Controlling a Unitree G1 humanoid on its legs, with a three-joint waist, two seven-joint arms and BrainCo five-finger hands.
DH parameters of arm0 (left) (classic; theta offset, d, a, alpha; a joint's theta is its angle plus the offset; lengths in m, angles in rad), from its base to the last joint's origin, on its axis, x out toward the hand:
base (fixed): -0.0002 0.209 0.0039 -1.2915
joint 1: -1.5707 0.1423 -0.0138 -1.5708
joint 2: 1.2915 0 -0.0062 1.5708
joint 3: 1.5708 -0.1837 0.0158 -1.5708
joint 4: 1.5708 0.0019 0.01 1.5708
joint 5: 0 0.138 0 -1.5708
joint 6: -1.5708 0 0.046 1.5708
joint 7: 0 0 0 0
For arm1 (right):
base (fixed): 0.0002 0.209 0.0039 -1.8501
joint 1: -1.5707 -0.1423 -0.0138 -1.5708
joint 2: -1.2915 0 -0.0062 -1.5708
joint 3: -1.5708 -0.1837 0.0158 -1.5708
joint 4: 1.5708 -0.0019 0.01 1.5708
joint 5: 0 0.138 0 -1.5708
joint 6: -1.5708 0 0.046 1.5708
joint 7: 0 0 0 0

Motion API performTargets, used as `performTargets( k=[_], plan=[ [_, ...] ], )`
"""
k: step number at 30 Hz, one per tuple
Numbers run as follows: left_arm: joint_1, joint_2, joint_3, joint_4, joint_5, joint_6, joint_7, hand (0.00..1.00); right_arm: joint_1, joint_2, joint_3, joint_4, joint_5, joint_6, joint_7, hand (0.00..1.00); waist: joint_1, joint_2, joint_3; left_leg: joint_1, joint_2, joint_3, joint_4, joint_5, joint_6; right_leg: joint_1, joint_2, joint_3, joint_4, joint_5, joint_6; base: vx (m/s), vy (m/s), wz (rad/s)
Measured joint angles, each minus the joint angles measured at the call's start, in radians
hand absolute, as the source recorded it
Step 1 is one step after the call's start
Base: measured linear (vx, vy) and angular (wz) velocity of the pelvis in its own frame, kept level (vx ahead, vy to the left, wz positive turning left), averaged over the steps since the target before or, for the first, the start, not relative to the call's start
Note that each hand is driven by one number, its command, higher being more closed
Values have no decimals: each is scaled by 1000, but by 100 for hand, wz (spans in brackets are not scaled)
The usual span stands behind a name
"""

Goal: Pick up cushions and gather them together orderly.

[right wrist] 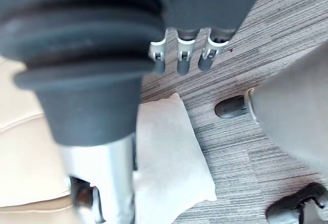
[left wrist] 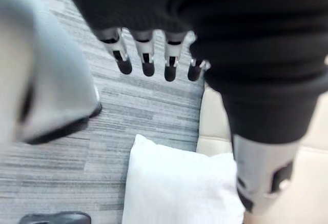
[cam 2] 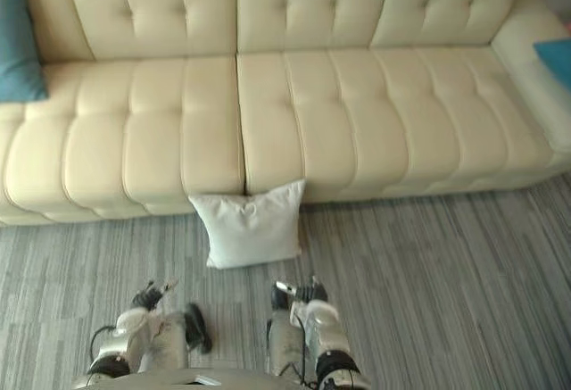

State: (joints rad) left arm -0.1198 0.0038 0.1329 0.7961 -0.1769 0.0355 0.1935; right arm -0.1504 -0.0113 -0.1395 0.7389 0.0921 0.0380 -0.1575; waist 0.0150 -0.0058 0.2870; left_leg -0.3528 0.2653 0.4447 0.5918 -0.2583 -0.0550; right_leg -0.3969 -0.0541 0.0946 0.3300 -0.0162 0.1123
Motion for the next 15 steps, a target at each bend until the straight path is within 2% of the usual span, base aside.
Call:
performTargets(
  k=[3,5,7,9,12,14,15],
  plan=[
    [-81,18,-8,-45,-51,-21,23,0,-76,-9,19,-62,0,-3,-17,0,-1,4,52,-112,20,-15,96,-28,13,-137,-2,0,135,-42,2,-159,16,1],
    [-133,34,-6,-51,-80,-25,32,0,-128,-13,19,-77,0,-5,-39,0,-4,9,80,-187,29,-31,146,-45,9,-216,-2,-4,203,-62,-1,-151,-22,9],
    [-186,47,11,-71,-105,-28,47,0,-187,-23,18,-103,1,-7,-51,0,-3,10,108,-269,37,-42,192,-51,15,-305,-3,-5,266,-80,-13,-133,-44,10],
    [-262,69,41,-81,-138,-40,66,0,-285,-61,18,-136,0,-7,-76,0,-10,23,148,-411,44,-78,265,-53,20,-442,-12,-23,364,-105,-19,-102,-59,25],
    [-351,108,80,-111,-188,-46,87,0,-403,-114,17,-178,-11,-8,-94,0,-4,23,199,-540,65,-96,337,-55,23,-575,-10,-25,451,-121,-26,-69,-60,7],
    [-408,149,118,-181,-237,-71,104,0,-508,-182,17,-224,-21,-11,-113,0,-3,23,245,-666,77,-111,407,-52,36,-710,-10,-22,539,-132,-17,-56,-64,5],
    [-418,157,126,-196,-247,-75,105,0,-532,-197,17,-228,-21,-12,-114,0,-3,23,250,-695,79,-115,419,-53,37,-739,-10,-23,555,-134,-18,-32,-48,2]
  ],
)
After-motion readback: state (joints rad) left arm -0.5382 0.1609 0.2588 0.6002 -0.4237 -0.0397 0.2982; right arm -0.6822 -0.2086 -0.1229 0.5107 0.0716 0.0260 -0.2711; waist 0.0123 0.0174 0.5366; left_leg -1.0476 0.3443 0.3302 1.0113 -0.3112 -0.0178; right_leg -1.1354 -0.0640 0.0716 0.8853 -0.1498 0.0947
